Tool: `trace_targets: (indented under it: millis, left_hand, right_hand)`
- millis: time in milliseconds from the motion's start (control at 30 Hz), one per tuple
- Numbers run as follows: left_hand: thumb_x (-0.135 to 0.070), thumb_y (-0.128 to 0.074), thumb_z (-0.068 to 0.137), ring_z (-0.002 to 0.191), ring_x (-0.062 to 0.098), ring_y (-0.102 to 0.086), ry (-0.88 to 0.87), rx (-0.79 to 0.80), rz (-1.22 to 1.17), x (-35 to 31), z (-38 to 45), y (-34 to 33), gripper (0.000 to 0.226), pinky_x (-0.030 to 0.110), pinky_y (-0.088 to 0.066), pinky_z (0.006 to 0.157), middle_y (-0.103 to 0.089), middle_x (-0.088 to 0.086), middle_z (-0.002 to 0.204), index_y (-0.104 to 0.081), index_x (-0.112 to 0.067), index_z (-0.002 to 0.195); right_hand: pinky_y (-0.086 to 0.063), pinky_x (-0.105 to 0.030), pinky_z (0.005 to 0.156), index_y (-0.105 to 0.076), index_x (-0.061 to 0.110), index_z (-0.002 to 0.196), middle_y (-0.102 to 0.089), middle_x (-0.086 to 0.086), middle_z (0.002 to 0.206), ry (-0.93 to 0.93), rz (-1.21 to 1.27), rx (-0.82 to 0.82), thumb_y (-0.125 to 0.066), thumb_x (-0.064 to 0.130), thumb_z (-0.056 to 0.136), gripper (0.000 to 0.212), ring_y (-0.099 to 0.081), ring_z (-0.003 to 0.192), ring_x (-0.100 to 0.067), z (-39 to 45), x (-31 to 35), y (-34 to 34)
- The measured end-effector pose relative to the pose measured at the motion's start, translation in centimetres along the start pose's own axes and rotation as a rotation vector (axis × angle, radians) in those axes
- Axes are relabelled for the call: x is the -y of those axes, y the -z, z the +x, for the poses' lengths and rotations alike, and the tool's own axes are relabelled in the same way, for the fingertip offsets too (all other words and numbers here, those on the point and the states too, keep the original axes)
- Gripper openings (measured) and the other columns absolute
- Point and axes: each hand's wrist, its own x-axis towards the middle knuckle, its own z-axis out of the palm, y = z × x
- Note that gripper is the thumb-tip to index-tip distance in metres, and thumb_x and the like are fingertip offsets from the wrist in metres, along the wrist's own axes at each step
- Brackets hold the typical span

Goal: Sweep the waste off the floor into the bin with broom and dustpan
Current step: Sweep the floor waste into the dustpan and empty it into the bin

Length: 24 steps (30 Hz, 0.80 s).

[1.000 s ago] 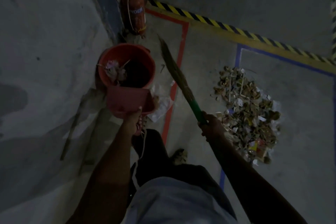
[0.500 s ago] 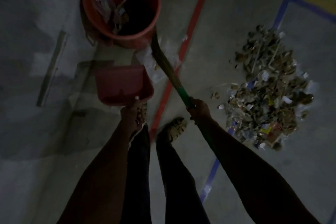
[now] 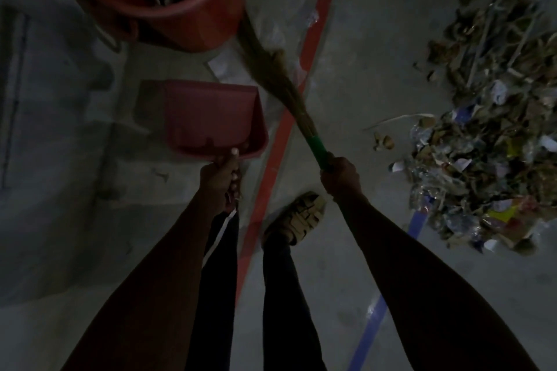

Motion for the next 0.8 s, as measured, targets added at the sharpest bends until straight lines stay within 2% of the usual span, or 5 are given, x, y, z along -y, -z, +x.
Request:
trace_targets:
  millis: [267,500,567,667,800]
  left_hand:
    - [-0.050,-0.070,0.092,0.033,0.011,-0.035,-0.032,0.107,0.133,2.0,2.0,-4.7,0.050,0.018,-0.031,0.037,-0.041,-0.001,0.046,-0.046,-0.017,0.062]
    - [-0.045,-0.073,0.090,0.033,0.009,-0.036,-0.043,0.077,0.170,2.2,1.7,-7.1,0.047,0.019,-0.031,0.040,-0.044,-0.003,0.047,-0.048,-0.016,0.063]
    - [-0.045,-0.073,0.091,0.035,0.009,-0.036,-0.046,0.066,0.173,2.1,1.7,-7.7,0.045,0.020,-0.032,0.040,-0.044,-0.004,0.047,-0.049,-0.016,0.066]
    - [-0.044,-0.072,0.092,0.034,0.010,-0.036,-0.067,0.032,0.159,2.4,1.7,-7.6,0.045,0.020,-0.034,0.039,-0.043,-0.003,0.047,-0.048,-0.015,0.066]
    - [-0.048,-0.071,0.091,0.035,0.008,-0.033,-0.026,0.065,0.084,4.4,1.7,-5.2,0.046,0.019,-0.032,0.041,-0.040,-0.004,0.051,-0.045,-0.019,0.067]
  right_hand:
    - [-0.051,-0.036,0.073,-0.049,0.016,0.135,-0.060,-0.012,0.111,-0.071,0.068,-0.242,-0.056,0.023,0.094,0.042,-0.061,0.094,-0.032,1.7,-8.1,1.0]
    - [-0.055,-0.047,0.075,-0.047,0.008,0.134,-0.052,-0.016,0.124,-0.137,0.220,-0.554,-0.056,0.010,0.089,0.046,-0.060,0.094,-0.035,0.2,-13.4,2.7]
    - [-0.051,-0.041,0.071,-0.047,0.006,0.135,-0.050,-0.016,0.130,-0.083,0.251,-0.608,-0.055,0.009,0.090,0.046,-0.059,0.095,-0.035,-0.4,-14.2,2.8]
    - [-0.047,-0.035,0.073,-0.041,0.005,0.146,-0.050,-0.017,0.132,0.038,0.272,-0.595,-0.054,0.011,0.094,0.053,-0.057,0.096,-0.031,-0.5,-14.0,2.6]
    - [-0.042,-0.028,0.076,-0.043,0.003,0.145,-0.055,-0.020,0.124,0.271,0.257,-0.442,-0.050,0.021,0.095,0.054,-0.058,0.099,-0.034,0.1,-12.0,1.6]
